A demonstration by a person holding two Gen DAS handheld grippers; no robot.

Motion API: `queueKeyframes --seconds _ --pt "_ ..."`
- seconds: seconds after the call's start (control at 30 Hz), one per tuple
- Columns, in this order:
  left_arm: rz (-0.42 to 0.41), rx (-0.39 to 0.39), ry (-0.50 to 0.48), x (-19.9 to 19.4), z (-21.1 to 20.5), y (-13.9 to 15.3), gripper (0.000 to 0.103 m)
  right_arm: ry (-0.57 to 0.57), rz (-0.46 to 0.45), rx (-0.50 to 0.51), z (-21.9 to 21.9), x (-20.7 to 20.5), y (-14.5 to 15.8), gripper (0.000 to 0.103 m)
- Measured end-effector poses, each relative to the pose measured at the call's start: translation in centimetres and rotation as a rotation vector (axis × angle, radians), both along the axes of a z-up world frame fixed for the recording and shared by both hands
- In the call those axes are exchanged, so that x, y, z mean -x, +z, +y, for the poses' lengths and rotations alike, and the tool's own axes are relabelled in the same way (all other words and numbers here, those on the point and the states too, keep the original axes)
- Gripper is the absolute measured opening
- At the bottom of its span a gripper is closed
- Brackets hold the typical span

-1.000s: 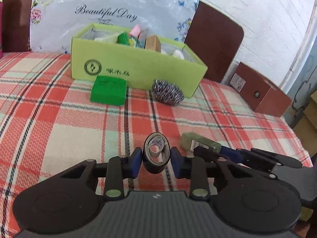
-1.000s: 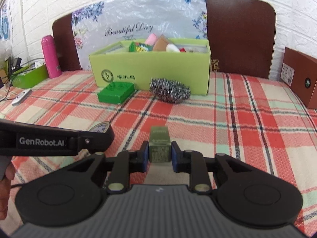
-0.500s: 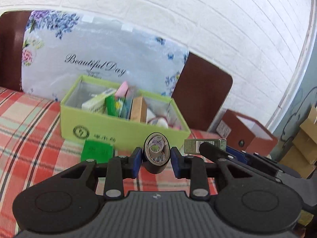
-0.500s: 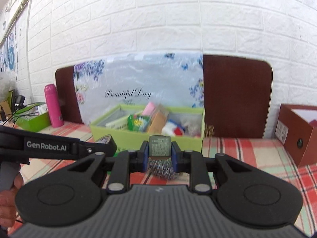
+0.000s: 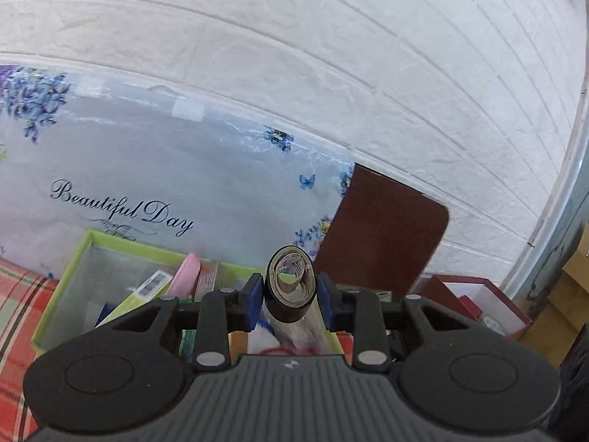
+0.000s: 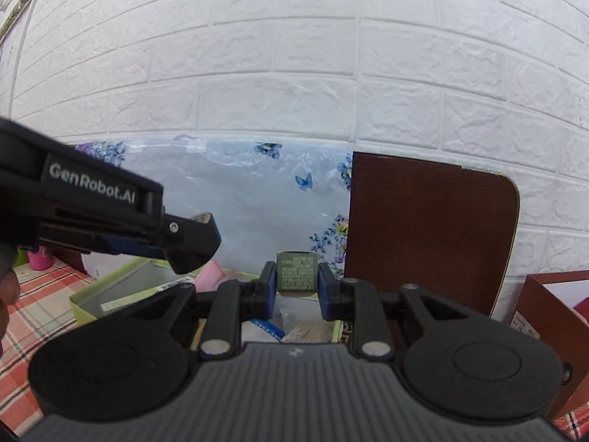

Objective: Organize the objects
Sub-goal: 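Carry the tape roll and olive-green box into the lime-green box and release, then grasp the green square box with left tool while right tool grasps the steel wool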

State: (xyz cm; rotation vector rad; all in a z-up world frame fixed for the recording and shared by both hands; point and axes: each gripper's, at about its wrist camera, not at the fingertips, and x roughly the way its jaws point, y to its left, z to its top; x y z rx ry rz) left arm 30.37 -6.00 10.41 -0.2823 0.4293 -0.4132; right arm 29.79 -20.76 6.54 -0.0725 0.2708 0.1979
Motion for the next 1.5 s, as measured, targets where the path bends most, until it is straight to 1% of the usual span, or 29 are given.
queueKeyframes --seconds 0.03,0.07,0.1,0.13,0.17,0.2,0.27,0.3,0.33,0.4,0.53,0.6,0.63,0.77,0.9,0.97,1.27,1.5 --pt "-0.006 -0.007 0.002 -0.7 -0.3 -0.5 0.035 0.009 0.025 0.008 0.1 -0.9 -0.8 0.024" --pt "-0.010 -0.017 -0.003 -1.3 -0.5 -1.2 0.042 0.008 0.056 0.018 0.2 -1.7 -1.6 0.037" --pt "0.001 -0.032 -0.010 -1.7 -0.7 -1.8 0.065 -0.002 0.076 0.025 0.2 -1.9 -2.3 0.050" --pt "0.019 -0.050 -0.003 -1.9 -0.7 -2.5 0.073 -0.004 0.074 0.026 0.2 -1.7 -2.9 0.051" --pt "0.017 -0.055 0.009 -1.6 -0.5 -3.1 0.073 -0.001 0.064 0.027 0.0 -1.2 -3.4 0.053" --pt "0.005 -0.052 0.010 -1.2 -0.3 -3.6 0.073 -0.006 0.057 0.033 0.0 -0.7 -3.9 0.060" --pt "0.003 -0.051 0.010 -0.5 0.2 -4.3 0.074 -0.027 0.055 0.040 -0.2 0.2 -4.7 0.069" --pt "0.009 -0.053 0.014 -0.2 0.3 -4.6 0.074 -0.033 0.054 0.035 -0.3 0.6 -5.0 0.073" --pt "0.018 -0.056 0.018 0.1 0.4 -4.8 0.074 -0.039 0.053 0.025 -0.5 0.9 -5.1 0.075" --pt "0.040 -0.060 0.024 0.4 0.4 -4.9 0.074 -0.057 0.056 0.006 -0.8 1.4 -4.8 0.083" --pt "0.097 -0.074 0.041 1.3 0.3 -4.4 0.074 -0.060 0.055 -0.004 -1.1 2.5 -3.6 0.091" --pt "0.109 -0.072 0.052 2.3 0.5 -4.0 0.075 -0.067 0.042 -0.007 -1.1 3.7 -3.0 0.100" --pt "0.113 -0.078 0.062 2.9 0.5 -3.8 0.076 -0.069 0.035 -0.008 -1.2 4.4 -2.6 0.102" --pt "0.106 -0.125 0.099 5.6 0.6 -3.0 0.079 -0.050 0.042 0.001 -1.0 6.9 -2.1 0.103" --pt "0.114 -0.177 0.107 8.2 0.2 -2.8 0.080 -0.024 0.064 0.035 -0.5 9.8 -2.1 0.103" --pt "0.119 -0.187 0.108 9.3 0.1 -3.0 0.080 -0.018 0.073 0.038 -0.3 11.1 -2.2 0.103" --pt "0.169 -0.166 0.119 13.3 0.7 -4.2 0.080 -0.014 0.132 -0.013 -0.2 15.5 -3.1 0.103" --pt "0.249 -0.158 0.172 14.5 2.6 -6.6 0.080 -0.015 0.196 -0.032 0.0 17.2 -4.6 0.103"
